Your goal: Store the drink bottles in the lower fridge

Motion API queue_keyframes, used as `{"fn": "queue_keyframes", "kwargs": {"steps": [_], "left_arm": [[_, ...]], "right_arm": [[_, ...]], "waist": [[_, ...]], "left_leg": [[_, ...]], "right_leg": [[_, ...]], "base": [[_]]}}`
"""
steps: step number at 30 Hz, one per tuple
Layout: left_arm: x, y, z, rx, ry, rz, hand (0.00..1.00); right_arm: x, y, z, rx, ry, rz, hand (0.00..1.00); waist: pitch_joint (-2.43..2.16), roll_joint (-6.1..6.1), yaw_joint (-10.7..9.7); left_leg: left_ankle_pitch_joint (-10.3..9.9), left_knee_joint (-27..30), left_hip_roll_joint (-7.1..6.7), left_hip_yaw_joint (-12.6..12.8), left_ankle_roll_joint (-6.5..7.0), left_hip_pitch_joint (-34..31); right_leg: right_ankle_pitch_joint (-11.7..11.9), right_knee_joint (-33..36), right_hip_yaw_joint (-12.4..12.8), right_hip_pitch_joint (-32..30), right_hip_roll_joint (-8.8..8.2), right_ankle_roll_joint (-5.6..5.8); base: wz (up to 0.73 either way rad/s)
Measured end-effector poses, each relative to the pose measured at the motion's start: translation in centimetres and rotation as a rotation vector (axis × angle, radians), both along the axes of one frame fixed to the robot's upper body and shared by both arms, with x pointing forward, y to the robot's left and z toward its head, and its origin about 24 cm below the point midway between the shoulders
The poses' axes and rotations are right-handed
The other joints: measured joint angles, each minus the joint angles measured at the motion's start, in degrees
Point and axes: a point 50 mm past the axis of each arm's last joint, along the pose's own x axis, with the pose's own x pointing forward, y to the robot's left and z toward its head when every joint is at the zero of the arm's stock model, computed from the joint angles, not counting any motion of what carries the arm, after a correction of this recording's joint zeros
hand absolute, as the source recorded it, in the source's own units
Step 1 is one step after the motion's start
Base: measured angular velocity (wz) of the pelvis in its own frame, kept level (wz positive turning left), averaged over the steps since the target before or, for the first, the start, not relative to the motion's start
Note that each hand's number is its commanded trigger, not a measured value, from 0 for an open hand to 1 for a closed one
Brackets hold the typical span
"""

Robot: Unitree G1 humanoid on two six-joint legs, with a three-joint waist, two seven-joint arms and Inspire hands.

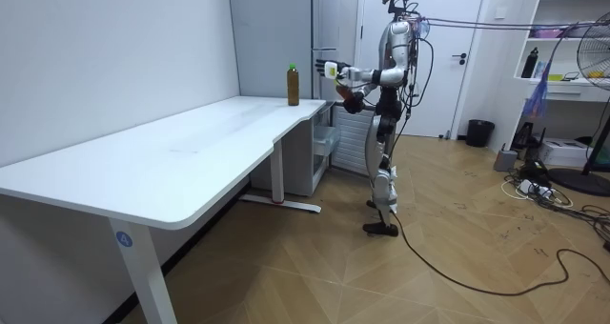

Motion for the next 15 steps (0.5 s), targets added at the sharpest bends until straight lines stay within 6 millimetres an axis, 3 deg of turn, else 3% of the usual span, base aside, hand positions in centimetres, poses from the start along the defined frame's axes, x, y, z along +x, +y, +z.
{"fn": "queue_keyframes", "kwargs": {"steps": [7, 15], "left_arm": [[0.4, 3.3, 4.1, -0.053, -0.191, 0.237, 0.00], [0.2, 7.8, 7.0, -0.089, -0.333, 0.533, 0.00]], "right_arm": [[-0.4, -1.4, -0.3, -0.036, 0.007, -0.036, 1.00], [-2.3, -2.9, -1.3, -0.062, 0.065, -0.106, 1.00]], "waist": [[0.16, 0.23, 0.30], [0.34, 0.75, 4.33]], "left_leg": [[0.00, -0.02, -0.05, -0.57, 0.00, 0.74], [0.00, -0.42, 0.02, -0.39, 0.00, 1.34]], "right_leg": [[-0.01, -0.14, -0.57, 1.08, -0.03, 0.02], [-0.02, -0.16, -0.13, 1.39, 0.10, 0.02]], "base": [[0.04], [-0.02]]}}
